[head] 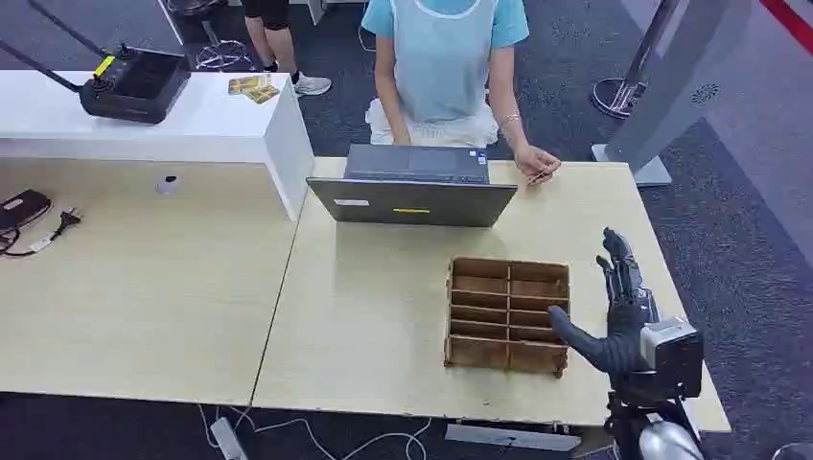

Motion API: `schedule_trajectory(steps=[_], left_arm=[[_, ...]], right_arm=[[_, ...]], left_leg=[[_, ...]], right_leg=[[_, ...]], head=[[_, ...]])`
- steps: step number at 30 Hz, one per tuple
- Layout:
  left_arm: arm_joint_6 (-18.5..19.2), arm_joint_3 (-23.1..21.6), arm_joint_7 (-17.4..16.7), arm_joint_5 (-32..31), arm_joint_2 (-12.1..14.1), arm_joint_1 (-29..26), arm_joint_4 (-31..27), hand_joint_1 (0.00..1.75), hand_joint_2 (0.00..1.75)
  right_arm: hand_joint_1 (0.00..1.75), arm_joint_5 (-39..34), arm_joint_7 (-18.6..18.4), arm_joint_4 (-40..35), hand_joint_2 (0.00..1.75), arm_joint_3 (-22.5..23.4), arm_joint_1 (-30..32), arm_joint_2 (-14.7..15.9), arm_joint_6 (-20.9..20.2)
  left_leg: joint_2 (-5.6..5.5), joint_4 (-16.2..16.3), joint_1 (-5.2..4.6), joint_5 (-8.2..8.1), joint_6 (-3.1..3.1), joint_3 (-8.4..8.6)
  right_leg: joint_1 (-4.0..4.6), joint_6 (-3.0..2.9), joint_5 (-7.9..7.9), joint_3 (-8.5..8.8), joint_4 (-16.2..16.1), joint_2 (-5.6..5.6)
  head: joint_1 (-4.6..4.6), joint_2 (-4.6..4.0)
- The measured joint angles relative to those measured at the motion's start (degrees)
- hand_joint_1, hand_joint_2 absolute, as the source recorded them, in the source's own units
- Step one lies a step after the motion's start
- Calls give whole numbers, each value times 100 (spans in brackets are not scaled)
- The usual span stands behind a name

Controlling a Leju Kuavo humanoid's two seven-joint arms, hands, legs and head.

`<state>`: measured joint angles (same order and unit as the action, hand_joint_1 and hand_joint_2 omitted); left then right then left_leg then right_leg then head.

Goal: Pass the card to the sensor for recognition and then transmit it.

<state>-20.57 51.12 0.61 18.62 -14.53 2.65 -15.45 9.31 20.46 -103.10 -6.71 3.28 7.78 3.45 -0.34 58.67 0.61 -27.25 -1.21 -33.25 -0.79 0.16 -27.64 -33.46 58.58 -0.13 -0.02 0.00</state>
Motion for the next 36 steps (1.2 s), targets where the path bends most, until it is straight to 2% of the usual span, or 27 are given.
schedule_trajectory(steps=[6,17,22,26,29,31,34,36], left_arm=[[-2,2,2,-44,-9,1,0,0,175],[-13,2,-26,-223,-28,8,0,0,175],[-11,2,-59,-256,-28,11,-2,0,175],[-13,2,-87,-328,-28,16,-2,0,175],[-13,2,-96,-343,-28,17,-2,0,175],[-11,2,-112,-387,-28,19,0,0,175],[11,2,-184,-501,-17,30,0,0,175],[13,2,-205,-544,-15,33,0,0,175]], right_arm=[[0,487,-57,-50,175,0,-79,0,255],[0,2281,-534,-52,175,-339,-549,2,1395],[0,2596,-645,-46,175,-472,-729,9,1534],[0,3170,-835,-26,175,-575,-873,44,1749],[0,3253,-896,-9,175,-597,-949,61,1760],[0,3524,-1054,24,175,-645,-999,101,1821],[0,4448,-1496,206,175,-671,-1268,232,2027],[0,4827,-1629,311,175,-671,-1432,319,2118]], left_leg=[[0,0,0,0,0,-1],[2,0,0,1,0,1],[1,0,0,0,0,0],[3,0,0,0,0,0],[0,0,0,0,0,0],[2,0,0,0,0,-1],[4,0,-1,1,1,1],[2,1,-1,2,2,1]], right_leg=[[0,0,0,0,0,0],[0,0,1,1,1,3],[0,0,0,1,1,2],[0,0,0,0,1,3],[0,0,0,1,0,1],[0,0,1,1,1,2],[-1,0,1,1,1,4],[-1,0,1,1,0,2]], head=[[0,0],[0,0],[0,0],[0,0],[-2,0],[0,0],[0,0],[0,0]])
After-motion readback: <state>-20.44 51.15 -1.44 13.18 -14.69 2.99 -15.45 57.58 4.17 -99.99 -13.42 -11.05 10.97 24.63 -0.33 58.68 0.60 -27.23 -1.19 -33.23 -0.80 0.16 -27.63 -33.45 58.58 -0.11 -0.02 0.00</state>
